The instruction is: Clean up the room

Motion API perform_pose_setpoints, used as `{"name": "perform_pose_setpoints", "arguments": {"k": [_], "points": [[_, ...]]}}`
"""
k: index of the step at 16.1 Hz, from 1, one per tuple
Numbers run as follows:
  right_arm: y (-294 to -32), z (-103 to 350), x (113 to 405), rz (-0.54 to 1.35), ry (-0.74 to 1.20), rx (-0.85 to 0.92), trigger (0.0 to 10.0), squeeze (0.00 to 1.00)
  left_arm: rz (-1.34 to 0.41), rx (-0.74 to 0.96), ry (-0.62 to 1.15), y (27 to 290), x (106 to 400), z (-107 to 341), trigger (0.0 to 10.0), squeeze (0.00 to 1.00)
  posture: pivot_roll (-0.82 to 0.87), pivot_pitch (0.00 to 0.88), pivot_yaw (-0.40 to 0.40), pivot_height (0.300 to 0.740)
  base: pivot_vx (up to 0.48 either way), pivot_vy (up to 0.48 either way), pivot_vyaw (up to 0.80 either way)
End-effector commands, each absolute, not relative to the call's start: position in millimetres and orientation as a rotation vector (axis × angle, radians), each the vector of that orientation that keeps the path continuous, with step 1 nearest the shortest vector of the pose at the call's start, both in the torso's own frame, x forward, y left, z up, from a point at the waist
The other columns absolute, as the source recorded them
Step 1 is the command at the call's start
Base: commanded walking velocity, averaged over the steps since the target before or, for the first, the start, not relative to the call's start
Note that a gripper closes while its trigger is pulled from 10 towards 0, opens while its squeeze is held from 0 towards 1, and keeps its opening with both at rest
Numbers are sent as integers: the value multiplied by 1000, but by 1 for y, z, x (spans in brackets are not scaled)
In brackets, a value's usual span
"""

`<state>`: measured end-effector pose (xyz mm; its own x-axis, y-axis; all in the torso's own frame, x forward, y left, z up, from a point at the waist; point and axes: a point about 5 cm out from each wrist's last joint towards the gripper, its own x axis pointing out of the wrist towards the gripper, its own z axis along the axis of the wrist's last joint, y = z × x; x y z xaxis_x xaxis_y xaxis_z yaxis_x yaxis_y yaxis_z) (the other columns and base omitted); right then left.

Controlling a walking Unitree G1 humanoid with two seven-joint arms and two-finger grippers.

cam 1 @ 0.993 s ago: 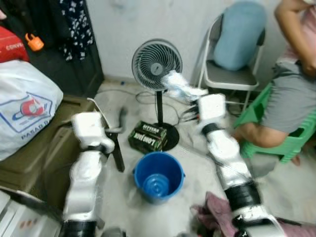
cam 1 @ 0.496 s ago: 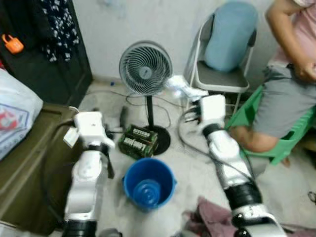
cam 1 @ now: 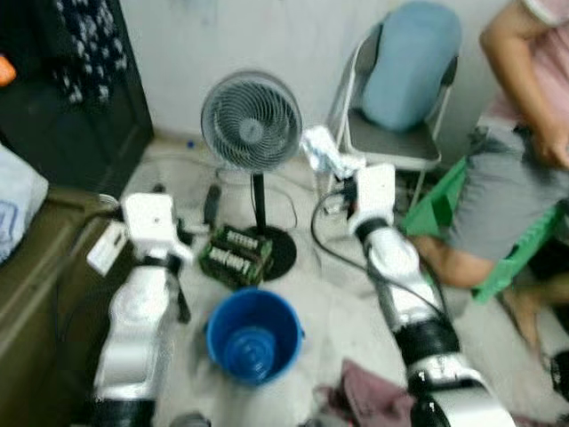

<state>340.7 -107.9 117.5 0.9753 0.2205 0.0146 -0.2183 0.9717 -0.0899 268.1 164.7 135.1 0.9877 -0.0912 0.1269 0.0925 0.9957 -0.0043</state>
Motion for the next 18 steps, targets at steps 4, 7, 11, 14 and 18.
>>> {"name": "perform_pose_setpoints", "arguments": {"k": [4,7,11,14,18], "points": [[-99,102,352,163,134,-127,10000,0,-230,136,-87,171,239,137,10000,0,57,62,-105,740,0,0,0],[-96,75,348,118,289,-148,10000,0,-273,157,-44,173,213,138,10000,0,82,109,-101,740,0,0,0],[-91,40,334,71,496,-156,10000,0,-346,196,-2,167,195,139,10000,0,135,145,-86,740,0,0,0],[-89,27,326,51,571,-148,10000,0,-370,213,8,163,183,148,10000,0,184,175,-65,740,0,0,0],[-88,15,318,40,647,-100,10000,0,-366,232,61,167,166,153,10000,0,243,216,-29,740,0,0,0]]}}
